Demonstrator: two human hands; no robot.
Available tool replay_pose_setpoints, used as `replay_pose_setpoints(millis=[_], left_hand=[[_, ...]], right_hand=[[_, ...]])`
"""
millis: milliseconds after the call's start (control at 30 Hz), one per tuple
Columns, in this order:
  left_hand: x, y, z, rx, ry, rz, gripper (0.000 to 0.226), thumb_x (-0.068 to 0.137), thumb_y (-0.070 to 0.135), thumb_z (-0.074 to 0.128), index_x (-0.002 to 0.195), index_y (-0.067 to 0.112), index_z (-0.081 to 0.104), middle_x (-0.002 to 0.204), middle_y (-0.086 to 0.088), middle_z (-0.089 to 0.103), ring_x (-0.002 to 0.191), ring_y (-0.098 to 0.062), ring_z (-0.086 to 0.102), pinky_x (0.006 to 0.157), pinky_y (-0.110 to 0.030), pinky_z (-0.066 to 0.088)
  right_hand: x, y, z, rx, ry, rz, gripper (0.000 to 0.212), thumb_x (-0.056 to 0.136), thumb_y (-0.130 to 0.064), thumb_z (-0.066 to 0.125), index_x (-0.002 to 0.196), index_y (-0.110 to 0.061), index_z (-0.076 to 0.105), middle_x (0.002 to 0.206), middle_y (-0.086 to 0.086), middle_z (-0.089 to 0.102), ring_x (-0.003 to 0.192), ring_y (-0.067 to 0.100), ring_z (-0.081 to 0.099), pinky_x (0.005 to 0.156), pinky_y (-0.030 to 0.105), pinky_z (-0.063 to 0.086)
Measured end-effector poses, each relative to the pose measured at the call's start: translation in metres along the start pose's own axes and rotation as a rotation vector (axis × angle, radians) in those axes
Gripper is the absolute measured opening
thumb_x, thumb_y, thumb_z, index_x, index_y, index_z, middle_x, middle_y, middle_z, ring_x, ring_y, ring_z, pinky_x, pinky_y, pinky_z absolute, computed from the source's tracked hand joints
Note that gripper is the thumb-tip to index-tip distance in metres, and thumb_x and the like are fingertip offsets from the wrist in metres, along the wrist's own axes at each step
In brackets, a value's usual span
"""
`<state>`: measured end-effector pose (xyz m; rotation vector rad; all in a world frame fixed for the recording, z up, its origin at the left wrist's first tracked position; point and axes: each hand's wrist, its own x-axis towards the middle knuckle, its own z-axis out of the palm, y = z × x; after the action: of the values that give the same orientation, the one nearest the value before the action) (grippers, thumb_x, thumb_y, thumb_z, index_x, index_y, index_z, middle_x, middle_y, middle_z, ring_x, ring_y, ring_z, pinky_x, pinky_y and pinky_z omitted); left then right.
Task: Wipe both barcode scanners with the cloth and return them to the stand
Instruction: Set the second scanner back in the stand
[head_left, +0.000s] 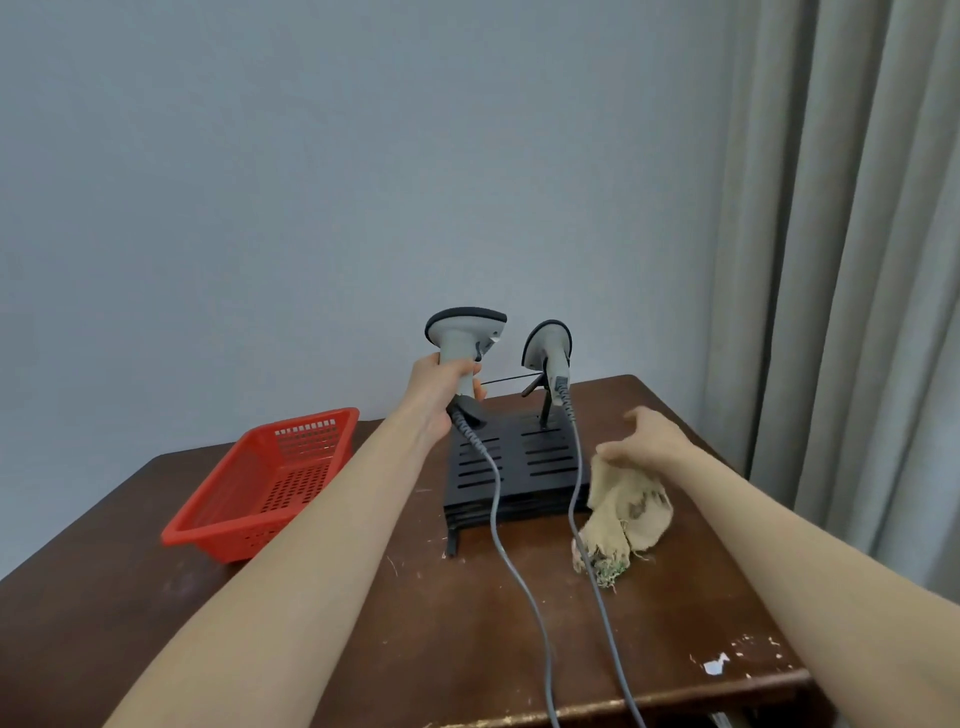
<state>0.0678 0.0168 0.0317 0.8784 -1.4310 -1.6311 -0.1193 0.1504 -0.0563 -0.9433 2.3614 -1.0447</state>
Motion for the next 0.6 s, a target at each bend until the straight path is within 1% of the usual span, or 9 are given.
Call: replay_pose_setpoints(millis=[33,100,167,200,300,433,500,533,600], left_hand=[[0.002,-0.001,-0.001,0.021,0.005,0.003,0.016,0.088,-0.006,0.051,0.103,-0.003,0.055,0.099,-0.017,0.053,0.059,-0.019,0.051,0.051,-0.026,0.050],[0.005,0.000,-0.002,0.070,0.006,0.015,0.023,0.088,-0.007,0.049,0.111,-0.004,0.054,0.091,-0.015,0.053,0.057,-0.018,0.051,0.051,-0.027,0.047],[0.009,0.003,-0.001,0.099,-0.005,0.024,0.025,0.088,-0.008,0.045,0.111,-0.003,0.052,0.084,-0.013,0.051,0.057,-0.018,0.049,0.053,-0.028,0.045],[0.011,0.005,0.000,0.106,-0.008,0.023,0.025,0.088,-0.009,0.044,0.111,-0.002,0.051,0.081,-0.013,0.051,0.058,-0.019,0.049,0.053,-0.029,0.044],[0.018,0.010,0.003,0.130,-0.012,0.020,0.027,0.089,-0.007,0.042,0.114,-0.001,0.049,0.082,-0.012,0.051,0.066,-0.019,0.051,0.055,-0.030,0.045],[0.024,0.018,0.009,0.131,-0.024,0.014,0.022,0.089,-0.005,0.041,0.109,-0.002,0.050,0.086,-0.013,0.050,0.073,-0.022,0.051,0.060,-0.034,0.049],[0.029,0.023,0.010,0.030,-0.015,-0.038,0.015,0.088,-0.004,0.039,0.097,-0.001,0.051,0.085,-0.013,0.051,0.079,-0.027,0.053,0.074,-0.042,0.054],[0.030,0.024,0.010,-0.031,-0.008,-0.060,0.014,0.089,-0.004,0.038,0.092,-0.001,0.051,0.085,-0.013,0.052,0.080,-0.028,0.055,0.075,-0.044,0.054],[0.029,0.027,0.011,-0.131,-0.003,-0.088,0.018,0.089,-0.003,0.034,0.095,-0.004,0.051,0.085,-0.014,0.053,0.076,-0.029,0.057,0.062,-0.042,0.051]], right_hand=[[0.000,-0.004,0.001,-0.043,0.071,-0.048,0.073,0.079,-0.035,0.073,0.140,-0.012,0.040,0.136,0.010,0.052,0.120,0.029,0.052,0.088,0.036,0.045],[0.001,-0.021,0.001,-0.044,0.272,-0.174,0.065,0.081,-0.044,0.068,0.136,-0.019,0.043,0.134,0.006,0.053,0.122,0.027,0.051,0.093,0.040,0.047],[-0.001,-0.049,-0.001,0.024,0.402,-0.320,0.046,0.086,-0.042,0.062,0.125,-0.021,0.052,0.117,0.003,0.059,0.109,0.023,0.057,0.084,0.036,0.048],[-0.002,-0.064,-0.001,0.064,0.402,-0.381,0.038,0.088,-0.040,0.059,0.120,-0.021,0.055,0.108,0.001,0.060,0.100,0.021,0.059,0.078,0.033,0.047],[-0.004,-0.105,0.008,0.142,0.233,-0.483,0.034,0.092,-0.037,0.053,0.119,-0.018,0.056,0.099,0.001,0.066,0.080,0.016,0.061,0.071,0.029,0.043],[-0.006,-0.133,0.023,0.201,-0.095,-0.381,0.054,0.096,-0.050,0.039,0.134,-0.013,0.047,0.101,0.006,0.069,0.062,0.011,0.058,0.061,0.026,0.044],[-0.004,-0.144,0.030,0.163,-0.168,-0.390,0.056,0.098,-0.054,0.030,0.119,-0.008,0.055,0.096,0.009,0.066,0.054,0.012,0.053,0.052,0.024,0.040],[-0.003,-0.149,0.033,0.154,-0.184,-0.411,0.057,0.098,-0.055,0.028,0.106,-0.006,0.057,0.089,0.010,0.064,0.052,0.013,0.050,0.050,0.024,0.038],[0.000,-0.157,0.038,0.173,-0.179,-0.439,0.057,0.097,-0.056,0.029,0.087,-0.007,0.056,0.074,0.009,0.058,0.051,0.014,0.046,0.050,0.024,0.035]])
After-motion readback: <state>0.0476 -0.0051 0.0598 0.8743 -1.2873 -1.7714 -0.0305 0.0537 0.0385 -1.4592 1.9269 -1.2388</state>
